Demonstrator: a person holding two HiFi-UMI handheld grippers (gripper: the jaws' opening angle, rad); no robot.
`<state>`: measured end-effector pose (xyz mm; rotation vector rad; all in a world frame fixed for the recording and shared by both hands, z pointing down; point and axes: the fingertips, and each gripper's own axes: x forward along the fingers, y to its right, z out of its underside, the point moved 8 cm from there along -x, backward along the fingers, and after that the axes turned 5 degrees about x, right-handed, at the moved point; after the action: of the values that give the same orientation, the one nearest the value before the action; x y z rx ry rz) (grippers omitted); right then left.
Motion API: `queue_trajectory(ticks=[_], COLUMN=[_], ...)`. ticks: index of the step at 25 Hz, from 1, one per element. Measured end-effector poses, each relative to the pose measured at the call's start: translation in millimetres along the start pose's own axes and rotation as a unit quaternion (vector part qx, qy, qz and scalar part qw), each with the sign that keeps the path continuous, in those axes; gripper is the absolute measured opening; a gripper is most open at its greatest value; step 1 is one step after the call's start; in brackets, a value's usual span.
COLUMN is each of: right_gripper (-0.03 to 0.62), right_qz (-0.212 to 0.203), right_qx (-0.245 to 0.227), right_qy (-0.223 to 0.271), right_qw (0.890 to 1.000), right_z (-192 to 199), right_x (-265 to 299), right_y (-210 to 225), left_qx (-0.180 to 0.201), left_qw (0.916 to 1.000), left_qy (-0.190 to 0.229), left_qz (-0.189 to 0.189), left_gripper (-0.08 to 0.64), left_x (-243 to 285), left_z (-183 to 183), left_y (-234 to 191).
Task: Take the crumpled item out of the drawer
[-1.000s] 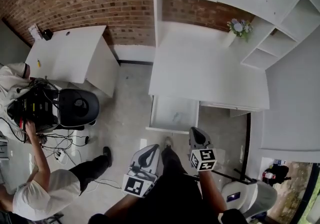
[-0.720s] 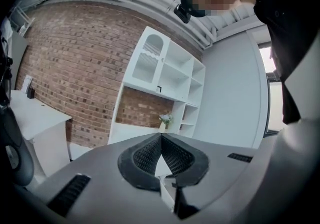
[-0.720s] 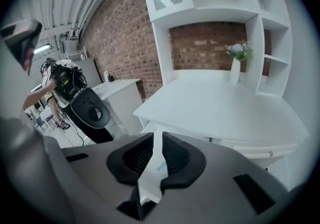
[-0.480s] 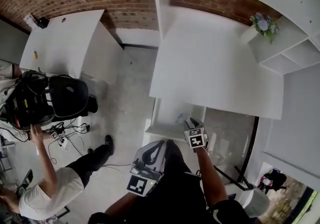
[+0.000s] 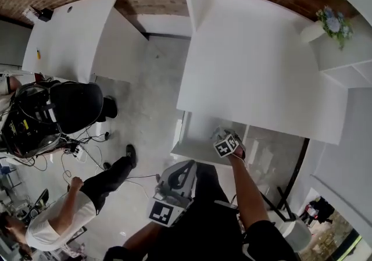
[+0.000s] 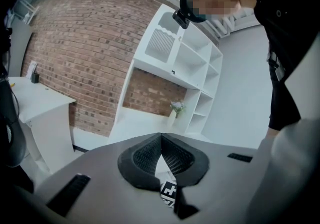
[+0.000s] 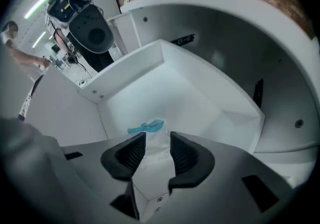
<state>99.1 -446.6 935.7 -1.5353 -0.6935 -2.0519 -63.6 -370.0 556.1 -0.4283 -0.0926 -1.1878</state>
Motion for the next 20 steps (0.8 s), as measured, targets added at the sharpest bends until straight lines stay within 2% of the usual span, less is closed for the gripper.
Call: queue_trajectory(ticks=[5, 11, 14, 18, 20], right_gripper=[0.192, 0.176, 0.098, 0.033, 0.027], right_qz=[-0.012, -0.01, -0.009, -0.002, 0.001], right_qx=[-0.016, -0.025, -0.034, -0.022, -0.012], right_qy=[-0.038, -0.066, -0.069, -0.071, -0.062], right_qw=[0.999, 0.997, 0.997, 0.997, 0.998], right_z=[4.6, 17.7, 18.5, 18.7, 14.7], right_x=[34.1, 52.6, 53.0, 45.9, 37.9], right_y=[6.6, 2.8, -1.5, -4.7, -6.8], left_qx=[-0.005, -0.008, -0.008, -0.005, -0.003], left_qw=[0.9998, 0.9996, 0.9995, 0.9997, 0.9998], left_qy=[-0.013, -0.022, -0.022, -0.019, -0.014], left_qz=[-0.01, -0.017, -0.018, -0.015, -0.013], left_gripper=[0.023, 0.023, 0.023, 0.023, 0.023], left_x=[10.9, 10.1, 3.8, -10.6, -20.4], left_z=[9.5, 13.9, 15.9, 15.3, 14.3], left_y=[-13.4, -16.4, -15.3, -10.1, -7.8])
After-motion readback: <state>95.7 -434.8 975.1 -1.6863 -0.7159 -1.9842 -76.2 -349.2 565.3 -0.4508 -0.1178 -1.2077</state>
